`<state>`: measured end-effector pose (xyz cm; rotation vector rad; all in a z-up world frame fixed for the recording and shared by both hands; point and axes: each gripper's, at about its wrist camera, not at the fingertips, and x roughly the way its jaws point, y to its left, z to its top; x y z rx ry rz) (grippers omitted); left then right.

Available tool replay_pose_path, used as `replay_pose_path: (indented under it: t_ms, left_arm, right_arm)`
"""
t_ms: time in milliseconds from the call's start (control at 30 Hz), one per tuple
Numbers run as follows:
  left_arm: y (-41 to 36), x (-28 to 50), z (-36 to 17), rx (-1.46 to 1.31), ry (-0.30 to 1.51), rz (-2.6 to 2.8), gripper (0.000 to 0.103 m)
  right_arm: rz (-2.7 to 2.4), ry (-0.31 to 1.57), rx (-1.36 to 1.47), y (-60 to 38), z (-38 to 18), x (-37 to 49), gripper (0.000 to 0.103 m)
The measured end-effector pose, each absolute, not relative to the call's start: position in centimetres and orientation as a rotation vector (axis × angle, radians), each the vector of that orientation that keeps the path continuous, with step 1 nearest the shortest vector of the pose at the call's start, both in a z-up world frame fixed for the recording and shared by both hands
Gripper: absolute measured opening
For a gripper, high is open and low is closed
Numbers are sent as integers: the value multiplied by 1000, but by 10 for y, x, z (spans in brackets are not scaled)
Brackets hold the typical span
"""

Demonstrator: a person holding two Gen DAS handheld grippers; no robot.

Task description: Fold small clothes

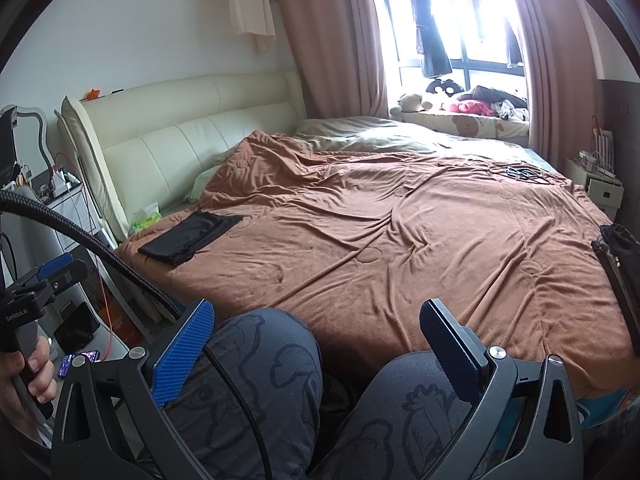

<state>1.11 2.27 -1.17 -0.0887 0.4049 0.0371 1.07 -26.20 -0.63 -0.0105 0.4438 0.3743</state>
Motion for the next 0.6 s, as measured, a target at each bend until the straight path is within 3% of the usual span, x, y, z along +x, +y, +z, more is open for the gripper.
replay_pose_path:
  t_ms: [600]
  left_arm:
    - [28, -6, -9, -95, 380, 26, 103]
  right_arm:
    - [362, 426, -5, -261, -5, 1, 103]
